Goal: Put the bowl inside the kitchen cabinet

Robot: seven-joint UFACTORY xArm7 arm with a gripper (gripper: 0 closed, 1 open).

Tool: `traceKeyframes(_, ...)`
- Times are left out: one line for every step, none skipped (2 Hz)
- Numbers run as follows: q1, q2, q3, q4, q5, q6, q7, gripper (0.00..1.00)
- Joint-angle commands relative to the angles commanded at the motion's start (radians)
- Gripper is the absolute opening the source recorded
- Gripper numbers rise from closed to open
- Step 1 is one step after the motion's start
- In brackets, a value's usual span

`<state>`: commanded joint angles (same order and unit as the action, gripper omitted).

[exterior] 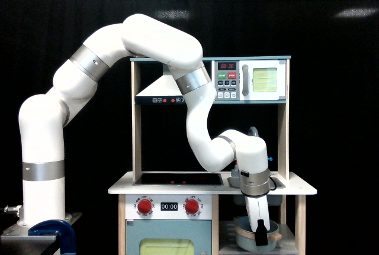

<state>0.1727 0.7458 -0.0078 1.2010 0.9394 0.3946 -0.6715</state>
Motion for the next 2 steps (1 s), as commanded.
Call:
traceKeyframes(0.008,0.037,0.054,0.008,0.002,-0.061,0.025,0.00)
traceKeyframes(0.013,0.033,0.076,0.000,-0.013,-0.081,0.055,1.00)
